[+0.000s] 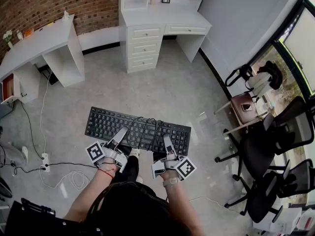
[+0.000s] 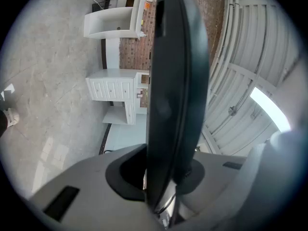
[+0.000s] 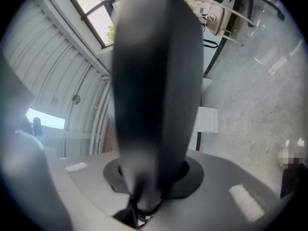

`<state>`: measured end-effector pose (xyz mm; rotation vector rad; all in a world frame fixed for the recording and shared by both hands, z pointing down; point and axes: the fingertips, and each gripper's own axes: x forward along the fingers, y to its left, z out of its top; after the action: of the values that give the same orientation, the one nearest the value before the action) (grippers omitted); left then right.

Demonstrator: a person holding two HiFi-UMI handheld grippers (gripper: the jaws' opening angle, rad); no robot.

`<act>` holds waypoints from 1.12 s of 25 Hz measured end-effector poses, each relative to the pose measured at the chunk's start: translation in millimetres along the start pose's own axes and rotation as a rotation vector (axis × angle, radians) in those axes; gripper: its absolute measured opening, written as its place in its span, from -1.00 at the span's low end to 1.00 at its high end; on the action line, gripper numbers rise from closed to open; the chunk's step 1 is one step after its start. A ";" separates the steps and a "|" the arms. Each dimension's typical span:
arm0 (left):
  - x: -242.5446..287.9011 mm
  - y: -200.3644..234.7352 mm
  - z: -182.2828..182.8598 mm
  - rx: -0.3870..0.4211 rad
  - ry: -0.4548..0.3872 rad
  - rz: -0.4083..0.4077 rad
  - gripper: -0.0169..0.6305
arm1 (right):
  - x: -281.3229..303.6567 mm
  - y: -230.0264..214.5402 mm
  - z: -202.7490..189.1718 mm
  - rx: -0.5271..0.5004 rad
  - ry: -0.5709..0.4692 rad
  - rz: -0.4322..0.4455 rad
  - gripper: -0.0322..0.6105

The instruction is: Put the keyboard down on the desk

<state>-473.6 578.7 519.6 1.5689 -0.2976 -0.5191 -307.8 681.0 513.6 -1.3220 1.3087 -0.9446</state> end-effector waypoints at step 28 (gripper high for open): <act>217.3 13.0 141.5 0.035 0.031 -0.028 -0.73 | 238.0 -30.4 88.5 0.009 -0.027 0.029 -0.68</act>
<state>-355.5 348.2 500.9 1.6157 -0.2629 -0.5135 -190.2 454.3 498.7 -1.3013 1.2980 -0.9094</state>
